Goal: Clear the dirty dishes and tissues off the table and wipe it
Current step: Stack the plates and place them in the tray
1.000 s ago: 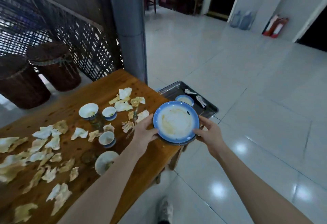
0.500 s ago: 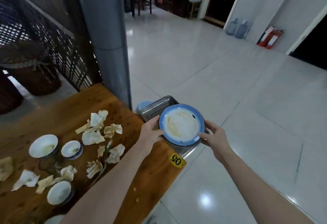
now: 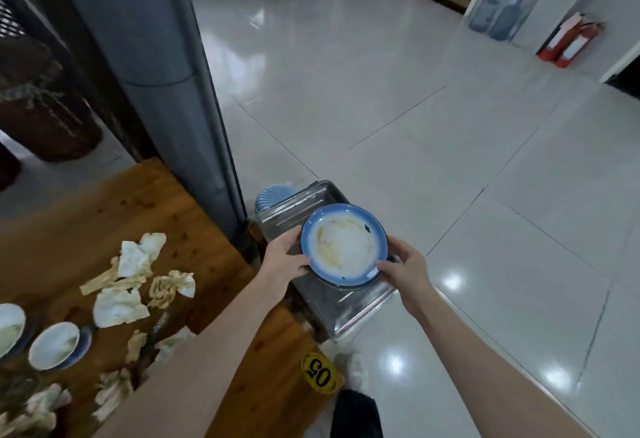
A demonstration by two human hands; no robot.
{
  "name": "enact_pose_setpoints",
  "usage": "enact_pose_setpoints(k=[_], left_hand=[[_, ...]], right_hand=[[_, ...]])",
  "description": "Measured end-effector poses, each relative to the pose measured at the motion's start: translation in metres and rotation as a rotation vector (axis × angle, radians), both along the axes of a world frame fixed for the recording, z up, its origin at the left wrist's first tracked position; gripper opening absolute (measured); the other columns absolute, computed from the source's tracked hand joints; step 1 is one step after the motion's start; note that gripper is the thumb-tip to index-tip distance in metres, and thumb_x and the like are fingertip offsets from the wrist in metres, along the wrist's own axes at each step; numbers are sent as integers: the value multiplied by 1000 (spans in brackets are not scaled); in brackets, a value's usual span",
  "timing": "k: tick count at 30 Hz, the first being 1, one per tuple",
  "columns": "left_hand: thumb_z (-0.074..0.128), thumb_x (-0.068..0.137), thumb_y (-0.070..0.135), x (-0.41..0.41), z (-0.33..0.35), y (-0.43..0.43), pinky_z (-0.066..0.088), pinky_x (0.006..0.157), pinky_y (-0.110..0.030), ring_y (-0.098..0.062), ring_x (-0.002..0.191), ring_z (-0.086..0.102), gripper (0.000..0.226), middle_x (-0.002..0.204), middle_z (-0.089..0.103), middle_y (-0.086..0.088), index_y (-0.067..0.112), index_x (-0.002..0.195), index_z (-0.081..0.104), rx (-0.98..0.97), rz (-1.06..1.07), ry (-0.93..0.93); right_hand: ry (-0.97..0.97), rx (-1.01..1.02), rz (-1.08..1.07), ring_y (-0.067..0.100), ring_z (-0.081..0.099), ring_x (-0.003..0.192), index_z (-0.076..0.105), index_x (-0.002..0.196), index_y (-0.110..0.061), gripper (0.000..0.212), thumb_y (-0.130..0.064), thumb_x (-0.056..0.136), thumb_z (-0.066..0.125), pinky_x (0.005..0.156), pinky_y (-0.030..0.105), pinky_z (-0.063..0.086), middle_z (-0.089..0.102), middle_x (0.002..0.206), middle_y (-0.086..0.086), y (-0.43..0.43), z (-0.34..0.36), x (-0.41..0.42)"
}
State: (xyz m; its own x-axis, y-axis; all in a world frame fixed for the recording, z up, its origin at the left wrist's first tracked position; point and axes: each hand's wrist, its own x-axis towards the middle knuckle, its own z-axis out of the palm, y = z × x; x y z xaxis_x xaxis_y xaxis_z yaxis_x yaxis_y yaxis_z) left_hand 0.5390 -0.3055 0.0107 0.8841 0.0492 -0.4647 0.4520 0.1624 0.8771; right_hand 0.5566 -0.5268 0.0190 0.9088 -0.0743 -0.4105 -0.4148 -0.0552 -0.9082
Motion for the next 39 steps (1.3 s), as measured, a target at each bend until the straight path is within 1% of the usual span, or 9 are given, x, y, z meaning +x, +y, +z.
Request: enact_pose_setpoints(k=[2,4,9,15,20,25,31,35,39], left_hand=[[58,81,-19,14,-16,-3,50,56,-14,8,77,64,66,82,68,33,43,100,58,14,23,43],[56,80,-21,28,-33,-8,50,54,-13,12,74,64,66,82,67,34,42,101,58,6,56,73],[56,77,-21,66,-75,-25,52,59,-17,9,80,66,67,93,70,25,37,111,60,-8,203,166],[60,78,-21,114,-123,-38,52,58,-17,7,81,66,66,86,70,29,39,103,59,-31,300,278],[53,81,-23,141,-169,-47,55,65,-21,-4,93,66,65,99,71,16,34,112,60,-78,338,357],[56,79,-24,158,-215,-52,58,76,-26,-9,100,66,67,103,70,13,28,122,60,-75,380,422],[59,78,-23,172,-260,-54,53,94,-41,-16,116,60,70,117,66,8,17,136,53,-48,375,454],[55,79,-24,178,-284,-53,50,99,-38,-16,120,57,70,117,64,9,14,137,51,-38,369,479],[57,79,-23,183,-299,-53,46,104,-39,-15,128,49,77,138,54,2,12,146,40,-25,389,531]], right_hand=[[33,7,24,32,58,114,56,130,-9,63,20,74,58,81,44,57,61,125,10,-2,-18,23],[60,6,52,32,58,113,55,129,-7,64,20,72,58,69,34,55,61,126,11,-3,-34,47],[160,-11,127,20,61,84,66,105,-17,46,13,71,64,47,20,46,69,104,1,-8,-73,112],[293,-25,212,2,66,69,70,76,-31,43,11,71,67,53,18,49,71,78,-18,-19,-126,171],[361,-85,246,8,61,75,64,84,-31,41,10,76,63,56,17,48,68,85,-16,-24,-176,204],[390,-109,303,-13,62,71,59,89,-29,43,12,77,64,54,5,46,61,95,-9,-23,-224,233],[465,-90,337,9,62,96,55,114,-17,43,8,81,63,61,10,50,61,113,4,-19,-273,254],[495,-97,338,6,62,94,54,121,-14,47,9,81,62,66,12,50,63,113,3,-17,-299,259],[513,-114,348,5,62,96,55,124,-11,48,8,80,63,75,16,48,62,106,-8,-19,-316,261]])
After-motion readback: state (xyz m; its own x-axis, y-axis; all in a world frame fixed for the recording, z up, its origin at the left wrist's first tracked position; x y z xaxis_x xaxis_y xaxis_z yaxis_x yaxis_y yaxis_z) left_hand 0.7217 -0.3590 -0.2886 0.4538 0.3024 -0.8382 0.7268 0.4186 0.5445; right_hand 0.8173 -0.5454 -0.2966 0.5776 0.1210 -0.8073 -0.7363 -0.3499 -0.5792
